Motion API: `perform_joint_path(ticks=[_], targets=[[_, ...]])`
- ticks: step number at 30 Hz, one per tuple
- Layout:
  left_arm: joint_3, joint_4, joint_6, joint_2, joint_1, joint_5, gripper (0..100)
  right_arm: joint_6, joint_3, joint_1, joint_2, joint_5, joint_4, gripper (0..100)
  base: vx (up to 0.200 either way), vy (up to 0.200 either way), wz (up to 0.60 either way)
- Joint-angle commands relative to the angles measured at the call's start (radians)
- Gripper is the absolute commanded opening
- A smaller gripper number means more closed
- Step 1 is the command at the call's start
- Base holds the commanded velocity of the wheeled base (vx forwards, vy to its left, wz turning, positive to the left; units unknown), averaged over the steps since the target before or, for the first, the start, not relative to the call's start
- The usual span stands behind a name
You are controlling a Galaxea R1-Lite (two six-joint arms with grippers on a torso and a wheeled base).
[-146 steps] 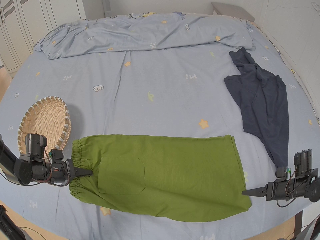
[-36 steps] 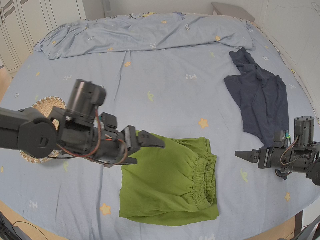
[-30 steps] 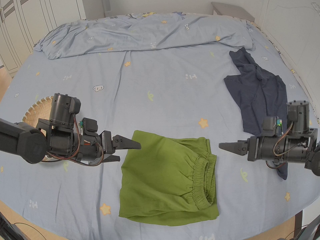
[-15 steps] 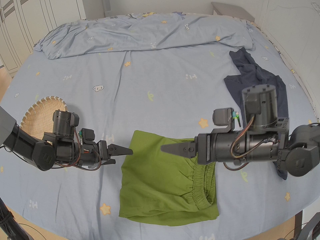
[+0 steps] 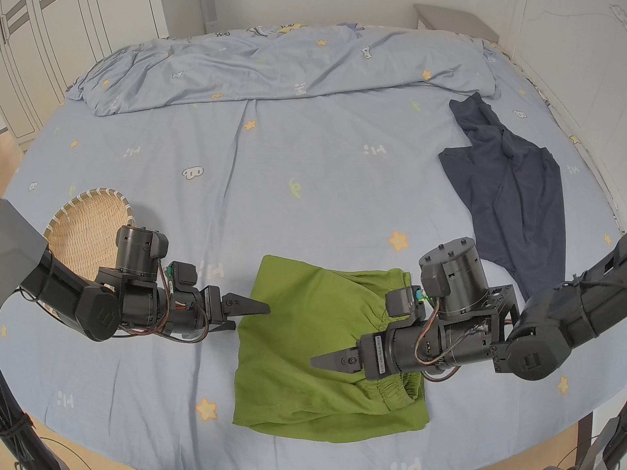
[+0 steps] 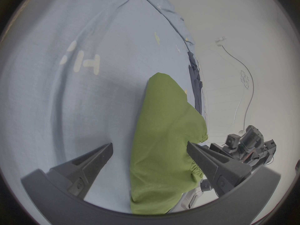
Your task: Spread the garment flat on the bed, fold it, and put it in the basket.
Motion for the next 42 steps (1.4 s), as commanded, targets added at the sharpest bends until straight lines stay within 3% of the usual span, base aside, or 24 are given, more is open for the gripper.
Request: perform_joint_path(ticks=[1, 10, 15, 20, 32, 42], targets=[[0.002, 0.0, 0.0, -0.003, -0.003, 0.0, 100, 0.001, 0.048, -0.092, 0.048, -0.001, -0.007, 100, 0.0, 0.0, 0.0], [0.001, -0.001, 0.0, 0.005, -0.012, -0.005, 100, -0.002, 0.101, -0.223, 0.103, 0.006, -0.007, 100, 0.0, 0.0, 0.0], [-0.001, -0.001, -0.003, 0.006, -0.041, -0.009, 100, -0.001, 0.114, -0.227, 0.083, 0.012, -0.008, 100, 0.0, 0.0, 0.0], [-0.005, -0.004, -0.045, -0.006, -0.081, -0.011, 100, -0.001, 0.131, -0.219, 0.016, 0.105, -0.025, 100, 0.0, 0.0, 0.0], [0.031, -0.123, -0.083, 0.051, -0.147, -0.011, 100, -0.001, 0.172, -0.216, -0.031, 0.111, -0.113, 100, 0.0, 0.0, 0.0], [0.091, -0.221, -0.088, 0.077, -0.155, -0.012, 100, 0.016, 0.157, -0.229, -0.253, 0.111, -0.119, 100, 0.0, 0.0, 0.0]])
